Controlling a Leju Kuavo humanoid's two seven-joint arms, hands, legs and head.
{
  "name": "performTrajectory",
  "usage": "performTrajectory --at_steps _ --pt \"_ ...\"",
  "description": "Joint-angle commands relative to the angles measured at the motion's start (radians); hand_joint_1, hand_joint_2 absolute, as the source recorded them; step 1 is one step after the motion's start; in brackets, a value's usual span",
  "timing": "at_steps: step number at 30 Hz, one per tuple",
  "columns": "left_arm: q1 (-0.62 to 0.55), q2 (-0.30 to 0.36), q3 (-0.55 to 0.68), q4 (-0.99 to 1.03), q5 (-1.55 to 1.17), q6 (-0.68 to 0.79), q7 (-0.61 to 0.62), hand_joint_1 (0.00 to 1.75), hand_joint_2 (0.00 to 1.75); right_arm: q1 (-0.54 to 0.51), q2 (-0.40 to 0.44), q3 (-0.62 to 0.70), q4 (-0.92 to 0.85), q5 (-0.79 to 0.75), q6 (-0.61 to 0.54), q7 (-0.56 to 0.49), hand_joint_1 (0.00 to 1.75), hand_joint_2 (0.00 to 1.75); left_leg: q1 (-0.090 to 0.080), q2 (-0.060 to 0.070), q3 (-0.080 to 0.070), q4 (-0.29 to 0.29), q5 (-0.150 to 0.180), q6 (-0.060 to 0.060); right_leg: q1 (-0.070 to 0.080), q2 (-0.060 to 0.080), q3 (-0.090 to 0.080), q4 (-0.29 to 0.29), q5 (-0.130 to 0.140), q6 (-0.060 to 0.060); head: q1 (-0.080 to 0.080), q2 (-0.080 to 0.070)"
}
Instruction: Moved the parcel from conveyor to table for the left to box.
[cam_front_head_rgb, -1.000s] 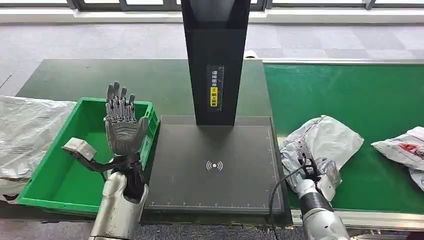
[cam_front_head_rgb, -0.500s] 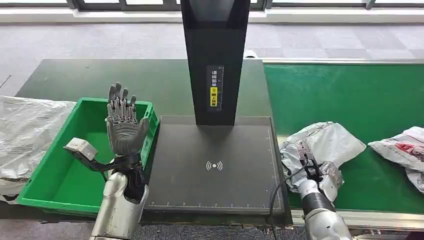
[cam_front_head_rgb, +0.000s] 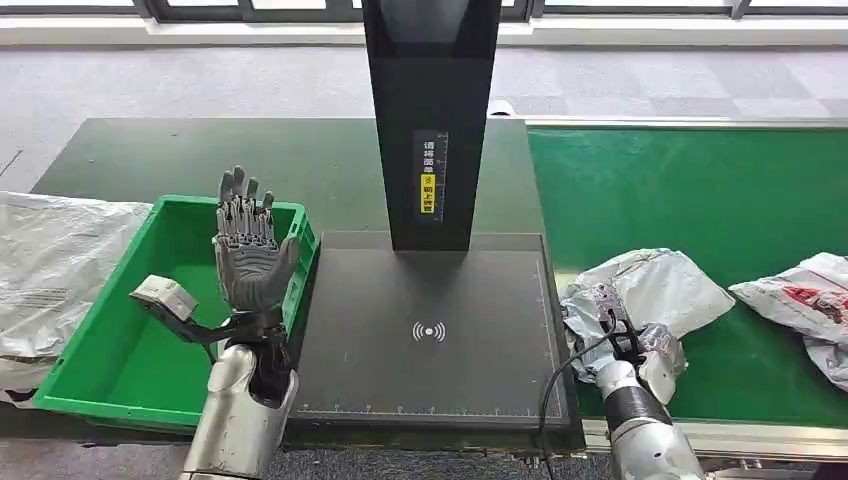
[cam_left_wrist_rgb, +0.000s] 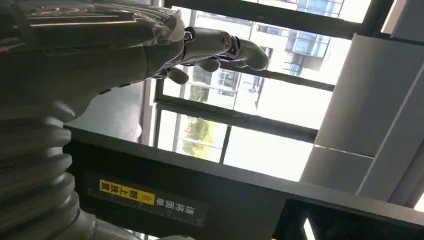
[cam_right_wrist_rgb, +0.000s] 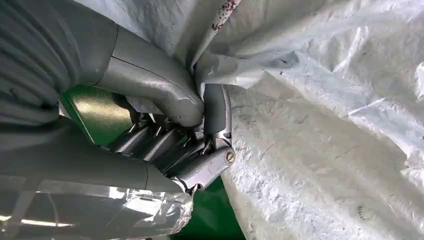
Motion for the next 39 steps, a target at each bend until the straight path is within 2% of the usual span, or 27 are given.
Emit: performTrajectory --at_steps 1,27,33,34,39 --pt "0.029 -0.011 0.005 0.04 0.0 -0.003 0.003 0.0 1.75 -0.019 -0.022 0.026 0.06 -0.002 0.005 -0.001 1.75 1.75 -0.001 0.001 0.004 -0.002 0.0 0.0 -0.001 0.0 0.003 -0.002 0.0 0.001 0.0 0.0" --pt "0.029 -0.011 0.005 0.04 0.0 -0.003 0.003 0.0 1.75 -0.019 -0.022 0.026 0.06 -0.002 0.005 -0.001 1.75 1.75 -0.001 0.001 0.003 -0.001 0.0 0.0 0.0 0.0 0.002 -0.001 0.0 0.001 0.0 0.0" --pt "0.029 -0.011 0.005 0.04 0.0 -0.003 0.003 0.0 1.75 -0.019 -0.022 0.026 0.06 -0.002 0.005 -0.001 1.75 1.75 -0.001 0.002 0.008 -0.005 -0.001 0.0 -0.001 0.001 0.007 -0.004 0.0 0.001 0.0 0.0" --pt "0.029 -0.011 0.005 0.04 0.0 -0.003 0.003 0.0 1.75 -0.019 -0.022 0.026 0.06 -0.002 0.005 -0.001 1.75 1.75 -0.001 0.001 0.004 -0.002 -0.001 0.0 -0.001 0.0 0.003 -0.002 0.0 0.001 0.0 0.0" --pt "0.029 -0.011 0.005 0.04 0.0 -0.003 0.003 0.0 1.75 -0.019 -0.022 0.026 0.06 -0.002 0.005 -0.001 1.75 1.75 0.0 0.001 0.003 -0.002 0.0 0.0 0.0 0.0 0.002 -0.001 0.0 0.001 0.0 0.0"
